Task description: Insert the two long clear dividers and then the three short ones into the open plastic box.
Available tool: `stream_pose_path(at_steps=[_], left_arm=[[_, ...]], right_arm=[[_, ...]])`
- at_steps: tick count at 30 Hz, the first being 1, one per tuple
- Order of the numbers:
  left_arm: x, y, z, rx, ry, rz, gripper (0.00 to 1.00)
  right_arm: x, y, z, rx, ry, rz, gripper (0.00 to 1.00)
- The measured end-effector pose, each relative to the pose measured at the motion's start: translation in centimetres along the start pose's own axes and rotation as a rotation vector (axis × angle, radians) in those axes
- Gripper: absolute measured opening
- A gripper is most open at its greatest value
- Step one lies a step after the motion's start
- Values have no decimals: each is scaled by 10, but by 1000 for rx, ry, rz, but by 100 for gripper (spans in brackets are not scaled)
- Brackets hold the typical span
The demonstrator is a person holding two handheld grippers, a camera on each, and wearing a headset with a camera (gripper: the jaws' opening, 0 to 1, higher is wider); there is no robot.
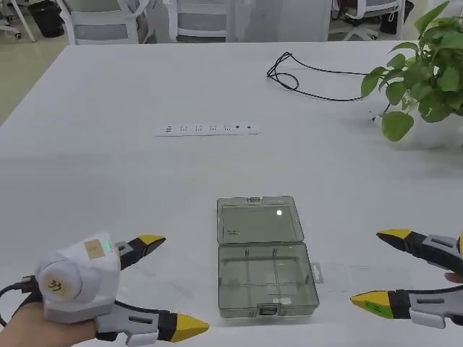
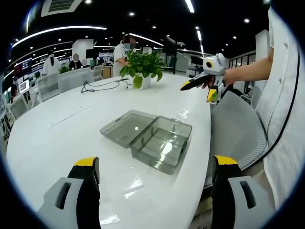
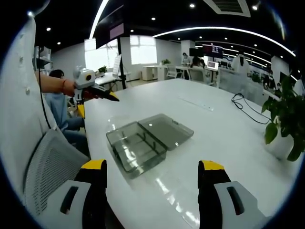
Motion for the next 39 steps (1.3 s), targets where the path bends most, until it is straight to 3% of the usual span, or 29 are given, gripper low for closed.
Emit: stream_pose_path(at_steps=[14,22,25,26,29,33,39], left_arm=[[6,-1,-1,9,14,-7,100],[25,-10,-10,36,71,-53,97],[35,-15,-15,49,115,-77,93],[48,-24,-20,76,162,-102,93],[57,-31,-24,105,191,-141,85],[65,-40,-28,157,234,-192,77],[73,-51,-30,219,271,-212,64]], right_arm=[[-1,2,0,-7,-1,0,79],[-1,3,2,-14,-1,3,79],[-1,3,2,-14,0,2,79],[-1,2,3,-12,0,2,79],[-1,2,2,-13,-1,3,78],[-1,1,2,-11,-1,5,78],[1,1,3,-12,-1,8,78]])
Point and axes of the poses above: the centre of the closed fingertips' face, and the gripper's own axes: z roughly forward along the fingers, x roughly to its left, y roughly out of its top, the point moved 4 cm from there along -z, roughly backward along the fingers
